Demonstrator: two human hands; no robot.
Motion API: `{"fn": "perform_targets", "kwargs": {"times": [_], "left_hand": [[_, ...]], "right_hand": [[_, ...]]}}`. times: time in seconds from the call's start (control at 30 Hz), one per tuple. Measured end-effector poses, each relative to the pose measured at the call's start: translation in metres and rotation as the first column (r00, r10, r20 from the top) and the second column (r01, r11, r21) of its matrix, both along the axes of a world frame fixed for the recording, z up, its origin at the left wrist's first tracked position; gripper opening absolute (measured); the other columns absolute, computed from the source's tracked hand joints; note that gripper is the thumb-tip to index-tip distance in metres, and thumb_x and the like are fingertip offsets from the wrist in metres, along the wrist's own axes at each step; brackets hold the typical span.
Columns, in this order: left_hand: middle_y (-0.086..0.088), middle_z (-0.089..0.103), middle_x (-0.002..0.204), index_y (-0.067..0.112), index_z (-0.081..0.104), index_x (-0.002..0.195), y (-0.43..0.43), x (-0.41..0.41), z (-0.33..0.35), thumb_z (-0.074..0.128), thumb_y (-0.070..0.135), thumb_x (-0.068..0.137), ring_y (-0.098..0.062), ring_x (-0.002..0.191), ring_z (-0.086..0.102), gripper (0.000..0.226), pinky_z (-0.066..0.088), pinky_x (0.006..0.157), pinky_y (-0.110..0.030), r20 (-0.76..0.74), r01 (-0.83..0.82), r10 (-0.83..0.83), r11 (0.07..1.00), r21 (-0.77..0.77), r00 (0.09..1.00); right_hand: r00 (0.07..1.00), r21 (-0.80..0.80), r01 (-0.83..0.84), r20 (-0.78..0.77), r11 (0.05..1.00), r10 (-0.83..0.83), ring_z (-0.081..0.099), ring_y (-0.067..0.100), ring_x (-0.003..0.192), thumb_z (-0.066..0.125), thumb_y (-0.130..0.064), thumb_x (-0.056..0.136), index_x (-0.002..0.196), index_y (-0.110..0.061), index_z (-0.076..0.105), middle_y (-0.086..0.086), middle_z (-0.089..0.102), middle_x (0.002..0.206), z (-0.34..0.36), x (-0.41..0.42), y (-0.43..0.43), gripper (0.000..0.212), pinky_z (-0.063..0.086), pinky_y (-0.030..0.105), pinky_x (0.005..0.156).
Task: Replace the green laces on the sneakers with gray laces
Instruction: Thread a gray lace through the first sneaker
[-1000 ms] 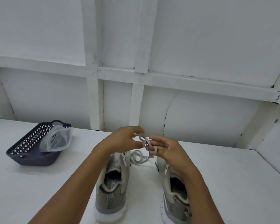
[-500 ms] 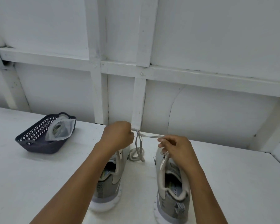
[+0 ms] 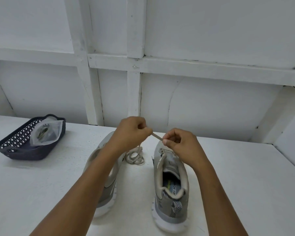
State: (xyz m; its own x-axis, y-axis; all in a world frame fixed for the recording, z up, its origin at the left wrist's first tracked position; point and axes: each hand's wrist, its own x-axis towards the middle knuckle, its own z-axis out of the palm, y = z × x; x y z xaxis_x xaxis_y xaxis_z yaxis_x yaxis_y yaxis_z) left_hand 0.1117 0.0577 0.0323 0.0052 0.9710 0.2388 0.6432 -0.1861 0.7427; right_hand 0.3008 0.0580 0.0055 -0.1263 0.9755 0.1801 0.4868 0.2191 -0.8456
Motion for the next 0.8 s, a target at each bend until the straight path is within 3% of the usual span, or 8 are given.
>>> {"fn": "perform_targets", "kwargs": {"times": [0.13,0.3,0.4,0.5,0.6,0.67,0.73,0.8], "left_hand": [[-0.019,0.071,0.076,-0.003,0.058,0.065,-0.001,0.009,0.002,0.059,-0.002,0.079,-0.029,0.067,0.070,0.014,0.060,0.066,-0.035,0.487,0.147,-0.111,0.988,-0.036,0.866],[-0.007,0.058,0.058,0.001,0.052,0.068,0.003,0.017,-0.003,0.055,0.007,0.068,-0.018,0.049,0.048,0.007,0.039,0.045,-0.025,0.571,0.153,-0.093,0.986,-0.058,0.816],[-0.002,0.058,0.061,0.010,0.052,0.085,0.003,0.021,-0.007,0.061,-0.001,0.083,-0.015,0.047,0.041,0.014,0.032,0.042,-0.022,0.517,0.204,-0.108,0.970,-0.132,0.849],[0.002,0.065,0.076,0.015,0.059,0.101,0.003,0.024,-0.010,0.070,0.022,0.090,-0.008,0.047,0.045,0.017,0.036,0.045,-0.019,0.308,0.312,-0.239,0.926,-0.212,0.921],[0.011,0.067,0.077,0.017,0.069,0.091,0.006,0.024,-0.013,0.069,0.031,0.092,0.005,0.054,0.054,0.013,0.040,0.055,-0.010,0.088,0.357,-0.346,0.918,-0.175,0.934],[0.011,0.067,0.070,0.020,0.069,0.084,0.011,0.023,-0.018,0.068,0.029,0.093,0.004,0.057,0.055,0.013,0.042,0.059,-0.015,0.030,0.286,-0.284,0.950,-0.129,0.958],[0.008,0.068,0.069,0.021,0.065,0.081,0.018,0.023,-0.023,0.064,0.025,0.094,0.001,0.052,0.052,0.014,0.044,0.058,-0.023,0.039,0.146,-0.143,0.984,-0.099,0.989],[0.001,0.069,0.072,0.017,0.063,0.084,0.021,0.022,-0.028,0.060,0.019,0.094,-0.004,0.052,0.055,0.011,0.047,0.056,-0.026,0.069,0.053,-0.044,0.991,-0.126,0.997]], "right_hand": [[1.000,0.015,-0.031,-0.003,0.999,0.031,0.062,0.007,0.072,0.072,-0.015,0.088,0.083,-0.023,0.072,-0.003,0.072,0.082,0.000,0.005,-0.001,0.009,0.046,0.010,0.062],[0.997,0.002,-0.071,0.037,0.997,0.071,0.059,-0.002,0.072,0.071,-0.024,0.090,0.080,-0.027,0.070,-0.009,0.071,0.082,-0.006,0.013,-0.001,0.011,0.041,0.009,0.063],[0.996,0.015,-0.083,-0.026,0.996,0.083,0.060,0.001,0.071,0.072,-0.023,0.090,0.081,-0.027,0.068,-0.008,0.069,0.078,-0.008,0.015,0.000,0.011,0.044,0.015,0.067],[0.986,0.008,-0.065,-0.151,0.998,0.066,0.063,0.008,0.071,0.077,-0.027,0.085,0.085,-0.023,0.065,-0.002,0.070,0.077,-0.008,0.019,0.004,0.013,0.052,0.028,0.071],[0.986,-0.010,-0.067,-0.152,0.998,0.065,0.064,0.009,0.068,0.078,-0.024,0.084,0.085,-0.020,0.060,0.000,0.071,0.075,-0.008,0.020,0.008,0.018,0.053,0.031,0.072],[0.986,-0.028,-0.035,-0.165,0.999,0.030,0.065,0.008,0.066,0.074,-0.027,0.088,0.086,-0.019,0.060,0.000,0.073,0.075,-0.010,0.022,0.011,0.016,0.053,0.029,0.068],[0.995,-0.073,0.042,-0.085,0.996,-0.048,0.064,0.008,0.066,0.069,-0.036,0.091,0.087,-0.021,0.060,0.000,0.072,0.078,-0.015,0.025,0.013,0.018,0.048,0.028,0.067],[0.985,-0.151,0.121,0.139,0.981,-0.100,0.064,0.011,0.074,0.068,-0.047,0.088,0.091,-0.022,0.059,-0.002,0.068,0.085,-0.023,0.031,0.016,0.026,0.045,0.029,0.068]]}}
